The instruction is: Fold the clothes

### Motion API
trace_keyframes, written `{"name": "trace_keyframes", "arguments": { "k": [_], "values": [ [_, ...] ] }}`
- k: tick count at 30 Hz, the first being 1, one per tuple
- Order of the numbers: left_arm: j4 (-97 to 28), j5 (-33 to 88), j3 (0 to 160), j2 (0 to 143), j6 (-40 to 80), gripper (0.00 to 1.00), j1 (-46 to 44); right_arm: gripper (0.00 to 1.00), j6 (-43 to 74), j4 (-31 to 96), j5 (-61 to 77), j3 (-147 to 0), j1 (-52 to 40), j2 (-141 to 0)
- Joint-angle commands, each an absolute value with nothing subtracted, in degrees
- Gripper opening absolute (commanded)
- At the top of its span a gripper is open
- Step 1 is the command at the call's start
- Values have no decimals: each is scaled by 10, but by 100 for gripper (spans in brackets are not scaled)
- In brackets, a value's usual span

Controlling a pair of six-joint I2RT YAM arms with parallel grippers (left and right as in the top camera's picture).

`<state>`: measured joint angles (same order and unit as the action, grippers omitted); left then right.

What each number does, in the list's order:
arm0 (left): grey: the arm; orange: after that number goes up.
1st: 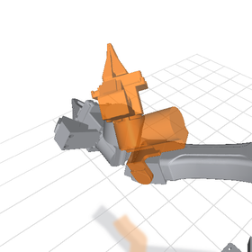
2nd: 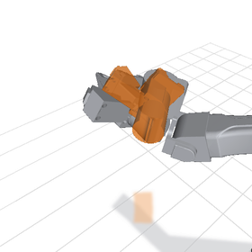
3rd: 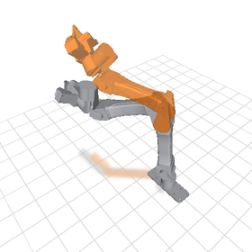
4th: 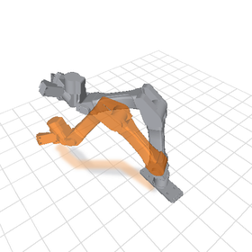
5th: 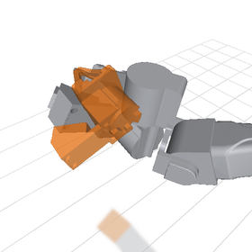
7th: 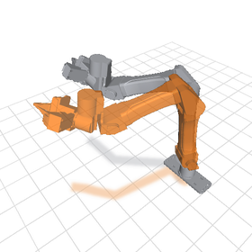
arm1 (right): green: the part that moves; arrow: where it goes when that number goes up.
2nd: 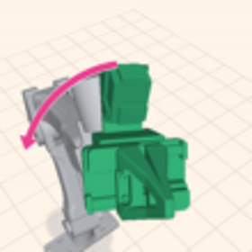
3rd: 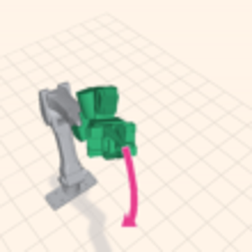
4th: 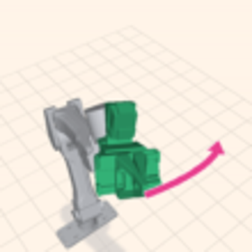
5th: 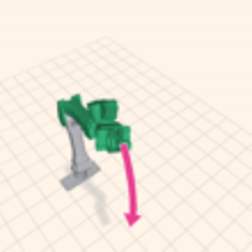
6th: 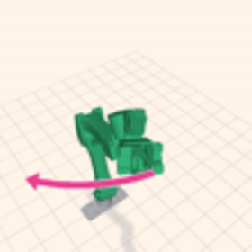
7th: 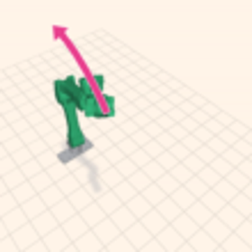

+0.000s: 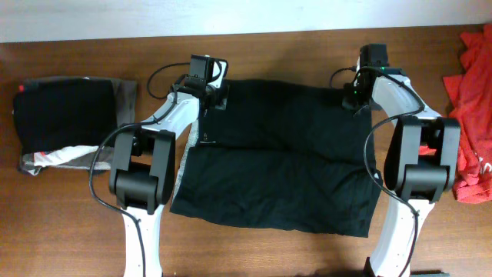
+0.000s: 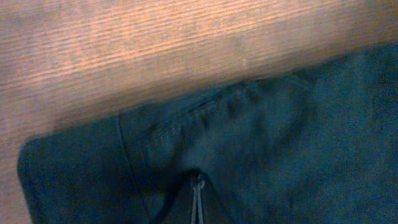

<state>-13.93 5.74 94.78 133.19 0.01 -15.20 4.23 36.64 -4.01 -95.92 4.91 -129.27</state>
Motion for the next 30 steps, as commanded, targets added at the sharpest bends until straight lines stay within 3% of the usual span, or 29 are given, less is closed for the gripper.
{"name": "trace_keyframes", "arguments": {
  "k": [1,18,24,25,30],
  "values": [
    [-109,46,948,1383,-10,0,-149,4,41,342,-48,-954,50,-1356],
    [157,45,952,1481,-8,2,-108,6,40,134,-31,-955,49,-1418],
    [106,49,1026,1447,-9,4,-102,32,32,168,-31,-995,50,-1380],
    [86,49,1043,1428,-9,9,-102,44,32,191,-31,-1010,50,-1361],
    [-80,49,1095,1315,-9,30,-102,70,35,350,-31,-1076,50,-1268]
  ]
}}
